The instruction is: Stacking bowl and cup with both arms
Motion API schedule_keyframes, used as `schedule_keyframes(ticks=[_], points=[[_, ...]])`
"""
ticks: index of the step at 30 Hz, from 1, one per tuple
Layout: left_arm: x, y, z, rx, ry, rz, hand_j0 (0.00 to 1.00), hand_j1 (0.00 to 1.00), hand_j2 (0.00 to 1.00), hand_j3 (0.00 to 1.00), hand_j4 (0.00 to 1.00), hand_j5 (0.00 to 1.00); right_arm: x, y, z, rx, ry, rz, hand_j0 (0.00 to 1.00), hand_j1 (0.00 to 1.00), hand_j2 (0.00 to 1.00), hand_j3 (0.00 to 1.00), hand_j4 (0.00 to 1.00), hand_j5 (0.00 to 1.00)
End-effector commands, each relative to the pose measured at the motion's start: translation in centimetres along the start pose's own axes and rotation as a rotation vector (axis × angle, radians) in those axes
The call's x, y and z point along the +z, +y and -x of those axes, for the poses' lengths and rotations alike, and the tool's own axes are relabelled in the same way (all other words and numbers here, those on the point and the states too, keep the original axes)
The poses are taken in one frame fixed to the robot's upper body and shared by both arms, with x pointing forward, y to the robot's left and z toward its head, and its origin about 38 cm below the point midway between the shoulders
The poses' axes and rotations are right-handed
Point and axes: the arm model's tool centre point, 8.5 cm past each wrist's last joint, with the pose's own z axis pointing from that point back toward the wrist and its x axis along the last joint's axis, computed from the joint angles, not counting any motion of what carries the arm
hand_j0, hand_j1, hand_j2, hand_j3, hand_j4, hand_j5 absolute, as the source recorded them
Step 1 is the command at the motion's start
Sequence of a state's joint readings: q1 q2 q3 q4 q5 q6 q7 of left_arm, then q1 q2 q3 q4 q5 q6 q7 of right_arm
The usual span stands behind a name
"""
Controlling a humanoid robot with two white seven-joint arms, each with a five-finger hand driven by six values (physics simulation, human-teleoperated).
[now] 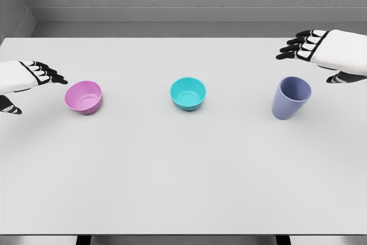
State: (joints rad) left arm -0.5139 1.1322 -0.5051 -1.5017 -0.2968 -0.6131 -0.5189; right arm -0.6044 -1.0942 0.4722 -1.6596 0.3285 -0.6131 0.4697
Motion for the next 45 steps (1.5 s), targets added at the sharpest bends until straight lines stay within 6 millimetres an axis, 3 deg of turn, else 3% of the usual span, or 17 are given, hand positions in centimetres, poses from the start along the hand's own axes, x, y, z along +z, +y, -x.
schedule_keyframes(ticks=[1,6,10,20,29,38,45], points=[[0.1,0.0,0.0,0.003,0.002,-0.002,1.0,1.0,1.0,1.0,1.0,1.0,0.0,-0.1,0.0,-0.002,0.002,0.002,1.0,1.0,1.0,1.0,1.0,1.0],[-0.1,-0.1,-0.1,0.004,-0.003,0.014,1.0,1.0,1.0,1.0,1.0,1.0,0.1,-0.2,0.1,-0.002,0.001,0.004,1.0,1.0,1.0,1.0,1.0,1.0],[-4.6,0.3,-1.4,-0.01,-0.066,0.032,1.0,1.0,1.0,1.0,1.0,1.0,0.1,-0.2,0.2,-0.003,0.005,0.003,1.0,1.0,1.0,1.0,1.0,1.0],[-9.1,0.5,-0.5,0.048,-0.054,-0.013,1.0,1.0,1.0,1.0,1.0,1.0,0.3,-0.1,0.4,-0.006,0.011,0.001,1.0,1.0,1.0,1.0,1.0,1.0],[-9.3,1.4,-0.8,0.028,-0.064,-0.02,1.0,1.0,1.0,1.0,1.0,1.0,0.9,-0.1,1.5,-0.021,0.047,0.008,1.0,1.0,1.0,1.0,1.0,1.0],[-9.8,2.0,-2.3,-0.047,-0.092,0.004,1.0,1.0,1.0,1.0,1.0,1.0,-0.5,1.7,1.5,-0.064,0.031,-0.064,1.0,1.0,1.0,1.0,1.0,1.0],[-7.0,3.0,-1.9,-0.141,-0.064,0.062,1.0,1.0,1.0,1.0,1.0,1.0,-1.3,2.1,0.9,-0.061,0.005,-0.091,1.0,1.0,1.0,1.0,1.0,1.0]])
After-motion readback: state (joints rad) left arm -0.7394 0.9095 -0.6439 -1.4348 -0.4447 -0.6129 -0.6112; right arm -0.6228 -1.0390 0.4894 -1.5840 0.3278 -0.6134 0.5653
